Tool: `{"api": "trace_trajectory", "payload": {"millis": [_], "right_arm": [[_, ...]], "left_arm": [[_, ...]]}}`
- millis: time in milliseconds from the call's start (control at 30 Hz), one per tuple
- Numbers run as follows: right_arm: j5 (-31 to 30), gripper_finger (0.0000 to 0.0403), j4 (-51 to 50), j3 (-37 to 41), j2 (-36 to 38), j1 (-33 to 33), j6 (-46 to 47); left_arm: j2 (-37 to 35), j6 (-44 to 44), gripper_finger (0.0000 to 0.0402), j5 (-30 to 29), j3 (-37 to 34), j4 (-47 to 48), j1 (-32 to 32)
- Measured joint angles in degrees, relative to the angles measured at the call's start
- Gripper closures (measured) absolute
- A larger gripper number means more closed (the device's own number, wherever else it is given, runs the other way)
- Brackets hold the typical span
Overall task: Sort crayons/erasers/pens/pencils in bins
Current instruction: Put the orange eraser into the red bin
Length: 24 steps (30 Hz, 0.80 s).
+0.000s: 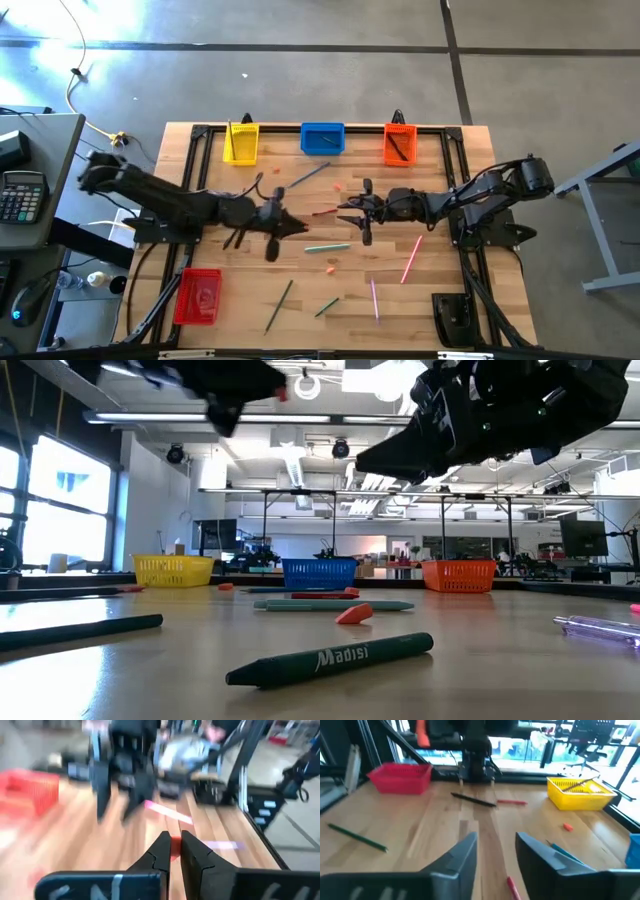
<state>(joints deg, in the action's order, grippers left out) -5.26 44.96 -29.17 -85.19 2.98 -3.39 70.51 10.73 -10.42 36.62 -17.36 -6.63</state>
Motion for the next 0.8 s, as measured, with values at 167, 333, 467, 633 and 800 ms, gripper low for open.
{"api": "trace_trajectory", "payload": {"millis": [167, 333, 467, 633, 800], "right_arm": [[-1.1, 0.0349, -2.7, 0.0, 0.0, -0.1, -0.6], [-1.1, 0.0397, -3.3, 0.0, 0.0, -0.1, -0.8], [-1.1, 0.0393, -3.6, 0.0, 0.0, -0.1, -1.2], [-1.1, 0.0394, -3.6, 0.0, 0.0, -0.1, -1.2], [-1.1, 0.0402, -3.2, 0.0, 0.0, -0.1, -1.2]], "left_arm": [[-7.0, 15.0, 0.0396, -4.8, 0.0, 20.3, -7.6], [-9.0, 32.6, 0.0397, -4.0, 2.3, 38.1, -16.1], [-7.6, 44.2, 0.0397, -2.1, 7.2, 52.5, -22.9], [-6.0, 58.5, 0.0397, 2.3, 10.9, 63.8, -31.0], [-3.3, 74.2, 0.0397, 8.5, 11.2, 67.4, -39.0]]}}
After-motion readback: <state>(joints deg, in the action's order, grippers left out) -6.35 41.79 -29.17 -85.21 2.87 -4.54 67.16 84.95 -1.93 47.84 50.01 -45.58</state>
